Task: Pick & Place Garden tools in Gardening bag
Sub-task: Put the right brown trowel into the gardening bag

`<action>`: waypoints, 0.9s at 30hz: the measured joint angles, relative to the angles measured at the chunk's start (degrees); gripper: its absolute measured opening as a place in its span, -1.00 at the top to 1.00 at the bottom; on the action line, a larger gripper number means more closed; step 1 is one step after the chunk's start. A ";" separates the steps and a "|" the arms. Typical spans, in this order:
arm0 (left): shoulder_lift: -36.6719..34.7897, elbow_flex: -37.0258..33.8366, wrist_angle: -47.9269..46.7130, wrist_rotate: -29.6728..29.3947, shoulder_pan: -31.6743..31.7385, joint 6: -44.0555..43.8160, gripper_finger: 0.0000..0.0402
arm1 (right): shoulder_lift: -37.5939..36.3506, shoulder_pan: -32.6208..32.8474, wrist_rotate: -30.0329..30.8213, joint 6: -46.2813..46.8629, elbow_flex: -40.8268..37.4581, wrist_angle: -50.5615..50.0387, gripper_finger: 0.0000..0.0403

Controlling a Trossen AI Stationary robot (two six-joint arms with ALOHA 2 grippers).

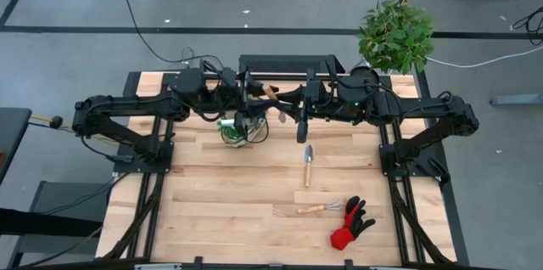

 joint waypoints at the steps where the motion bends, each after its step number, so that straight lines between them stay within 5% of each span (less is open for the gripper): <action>1: 0.00 0.01 -0.02 -0.04 0.01 0.00 0.24 | 0.00 -0.01 -0.02 0.00 0.00 0.00 0.67; 16: -0.02 0.01 -0.11 -0.10 0.02 0.11 0.62 | 0.00 0.01 -0.04 0.17 0.00 0.00 0.67; 27: -0.17 0.01 -0.58 0.91 0.07 1.40 0.62 | 0.02 0.01 -0.16 0.62 0.00 -0.11 0.56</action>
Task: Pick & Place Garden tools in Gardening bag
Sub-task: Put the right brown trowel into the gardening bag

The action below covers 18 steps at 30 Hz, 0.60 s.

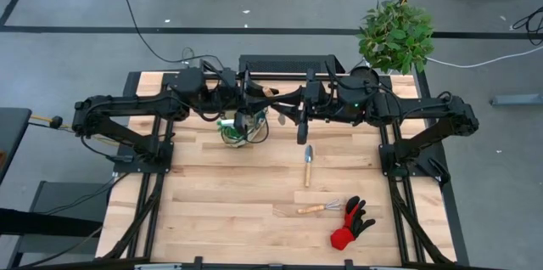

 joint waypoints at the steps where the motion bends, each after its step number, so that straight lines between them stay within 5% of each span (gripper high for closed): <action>1: -0.09 0.00 -0.16 0.21 0.06 0.07 0.62 | 0.04 0.00 0.05 0.17 0.00 -0.01 0.51; 10: -4.31 0.00 -7.88 -0.42 1.68 0.70 0.62 | -0.93 -0.02 0.21 0.81 0.00 -1.40 0.07; 18: -9.01 -0.02 -19.79 -1.81 3.76 3.39 0.62 | -2.19 -0.02 2.76 0.63 0.00 -2.77 -0.02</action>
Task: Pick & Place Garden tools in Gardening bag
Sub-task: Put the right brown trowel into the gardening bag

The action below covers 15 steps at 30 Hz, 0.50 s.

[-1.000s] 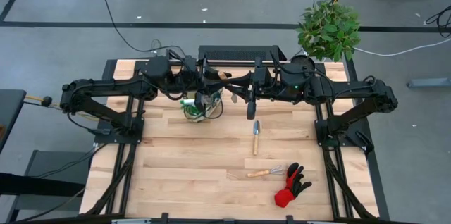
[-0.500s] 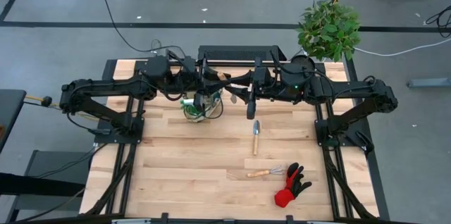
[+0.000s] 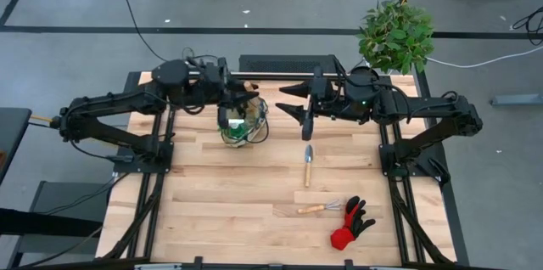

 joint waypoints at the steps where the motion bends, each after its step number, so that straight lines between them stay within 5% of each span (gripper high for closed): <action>1: -0.30 0.00 -1.48 -0.33 0.24 0.56 0.62 | 0.00 0.00 0.72 0.01 0.00 -0.22 -0.02; 15: -1.71 -10.23 -6.38 -0.79 7.22 0.79 0.62 | 0.00 0.00 2.36 0.84 0.00 -2.20 0.12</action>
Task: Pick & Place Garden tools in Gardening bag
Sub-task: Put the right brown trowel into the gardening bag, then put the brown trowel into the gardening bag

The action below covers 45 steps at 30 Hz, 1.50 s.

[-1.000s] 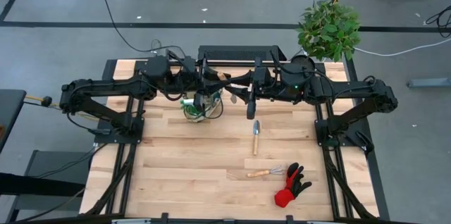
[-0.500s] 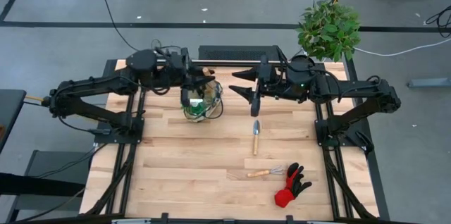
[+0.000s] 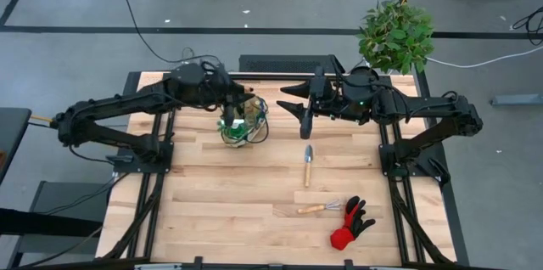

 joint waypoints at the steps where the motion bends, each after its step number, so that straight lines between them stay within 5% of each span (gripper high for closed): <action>1: -0.50 -1.45 1.28 -0.09 0.50 -0.18 0.62 | 0.00 0.00 0.00 0.00 0.00 -0.04 0.13; 20: -5.09 -26.62 22.59 -0.79 11.21 0.10 0.62 | 0.02 0.00 0.17 0.15 0.00 -0.61 0.18; 38: -5.09 -28.40 22.92 -0.95 12.66 0.23 0.59 | 0.04 -0.28 2.99 0.00 0.00 -0.59 0.18; 45: -5.09 -28.39 21.32 -0.97 12.66 -2.76 0.35 | 0.04 -0.37 2.99 -0.02 0.00 -0.59 0.18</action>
